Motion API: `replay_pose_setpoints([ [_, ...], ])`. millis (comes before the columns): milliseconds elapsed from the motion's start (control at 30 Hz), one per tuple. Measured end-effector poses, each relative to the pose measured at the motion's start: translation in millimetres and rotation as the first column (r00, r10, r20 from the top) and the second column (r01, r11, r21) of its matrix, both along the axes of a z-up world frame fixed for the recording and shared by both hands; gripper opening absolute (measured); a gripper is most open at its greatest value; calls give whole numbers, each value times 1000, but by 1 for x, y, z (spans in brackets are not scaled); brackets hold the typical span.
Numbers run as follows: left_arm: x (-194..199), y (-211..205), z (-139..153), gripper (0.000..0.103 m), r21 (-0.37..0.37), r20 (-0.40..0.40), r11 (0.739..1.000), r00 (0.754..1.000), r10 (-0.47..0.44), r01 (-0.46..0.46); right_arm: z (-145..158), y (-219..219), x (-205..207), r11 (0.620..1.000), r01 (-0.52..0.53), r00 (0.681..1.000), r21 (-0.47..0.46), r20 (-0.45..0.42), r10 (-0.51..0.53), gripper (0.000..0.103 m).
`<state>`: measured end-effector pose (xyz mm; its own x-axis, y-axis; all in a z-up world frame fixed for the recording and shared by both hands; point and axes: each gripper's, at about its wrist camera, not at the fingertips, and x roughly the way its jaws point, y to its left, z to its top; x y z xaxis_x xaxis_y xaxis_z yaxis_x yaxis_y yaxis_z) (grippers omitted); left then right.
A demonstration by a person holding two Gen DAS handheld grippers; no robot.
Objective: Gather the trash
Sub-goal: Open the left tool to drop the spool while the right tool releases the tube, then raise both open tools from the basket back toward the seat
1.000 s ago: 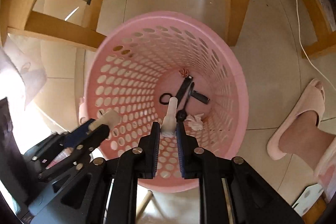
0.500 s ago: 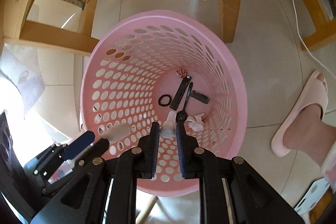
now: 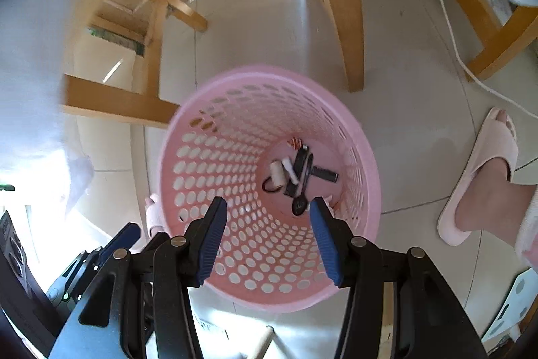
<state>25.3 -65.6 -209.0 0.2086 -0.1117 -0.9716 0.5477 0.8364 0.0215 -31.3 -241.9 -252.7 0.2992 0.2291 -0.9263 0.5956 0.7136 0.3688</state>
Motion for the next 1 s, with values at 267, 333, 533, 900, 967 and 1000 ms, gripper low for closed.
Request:
replay_pose_setpoints([
  [267,5,25,48,44,-55,120,993,986,113,-107,36,6,-5,999,-19,998,-29,60,20,54],
  [333,5,33,62,44,-101,141,987,980,137,-124,48,10,-7,998,-28,996,-51,81,32,54],
  [533,13,52,90,45,-190,198,965,955,220,-183,96,29,-8,964,-71,975,-256,187,121,54],
  [900,-3,47,134,49,-194,394,977,905,161,-89,165,46,-27,846,-11,914,-533,337,224,54],
  [967,-3,50,143,57,-214,426,972,887,178,-92,174,52,-29,815,-9,898,-579,354,260,54],
  [1000,-3,52,144,61,-227,429,969,883,192,-100,177,55,-29,804,-9,892,-594,359,274,56],
])
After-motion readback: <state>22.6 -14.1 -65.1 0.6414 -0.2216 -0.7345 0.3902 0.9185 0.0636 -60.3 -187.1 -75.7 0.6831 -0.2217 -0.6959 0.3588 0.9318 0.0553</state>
